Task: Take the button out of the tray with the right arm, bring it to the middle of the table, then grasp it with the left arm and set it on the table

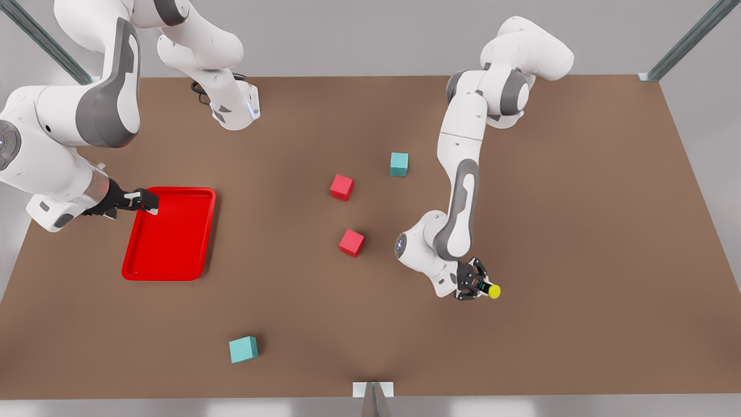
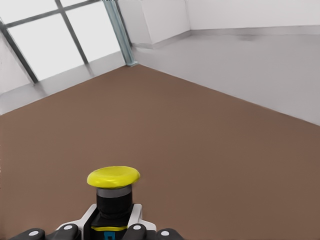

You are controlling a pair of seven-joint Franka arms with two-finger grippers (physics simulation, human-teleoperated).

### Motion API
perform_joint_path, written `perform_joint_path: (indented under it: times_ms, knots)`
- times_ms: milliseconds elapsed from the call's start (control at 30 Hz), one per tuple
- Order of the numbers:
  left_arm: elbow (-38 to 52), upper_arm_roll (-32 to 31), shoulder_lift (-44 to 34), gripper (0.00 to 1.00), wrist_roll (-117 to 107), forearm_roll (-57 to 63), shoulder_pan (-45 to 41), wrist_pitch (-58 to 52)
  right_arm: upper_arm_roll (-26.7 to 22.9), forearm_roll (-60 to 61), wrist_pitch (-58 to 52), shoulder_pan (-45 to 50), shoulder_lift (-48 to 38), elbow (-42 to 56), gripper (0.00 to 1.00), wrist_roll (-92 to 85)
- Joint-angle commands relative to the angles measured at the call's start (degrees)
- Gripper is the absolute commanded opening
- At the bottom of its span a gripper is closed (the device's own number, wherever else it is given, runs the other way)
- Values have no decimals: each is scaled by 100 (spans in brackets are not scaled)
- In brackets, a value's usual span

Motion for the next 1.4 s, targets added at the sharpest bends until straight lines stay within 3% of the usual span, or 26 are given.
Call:
perform_joint_path:
  times_ms: [0, 100, 367, 900, 933, 967, 1200, 1367]
  knots:
    - [6, 198, 95, 37, -3061, 15, -73, -186, 0, 0, -1, -4, -7, -4, 100, -21]
    - [164, 567, 525, 37, -3201, 15, -328, -502, 0, 9, -19, -4, -7, -4, 100, -21]
    - [208, 857, 1106, 37, -3316, 15, -618, -748, 0, 0, -1, -4, 2, -13, 100, -21]
    - [208, 936, 1369, 39, -3316, 68, -732, -792, 0, 0, -10, -4, -7, -13, 100, -21]
    - [208, 936, 1369, 59, -3298, 77, -732, -792, 0, 0, -10, -4, 2, -13, 100, -21]
    - [208, 919, 1369, 100, -3263, 85, -732, -801, 0, 0, -10, -4, 2, -13, 100, -21]
    - [190, 866, 1290, 100, -3114, 42, -1004, -818, 0, 0, -10, -4, 2, -13, 100, -21]
    - [41, 743, 834, 100, -2569, -81, -1330, -1442, 0, 0, -1, -4, 2, -21, 100, -21]
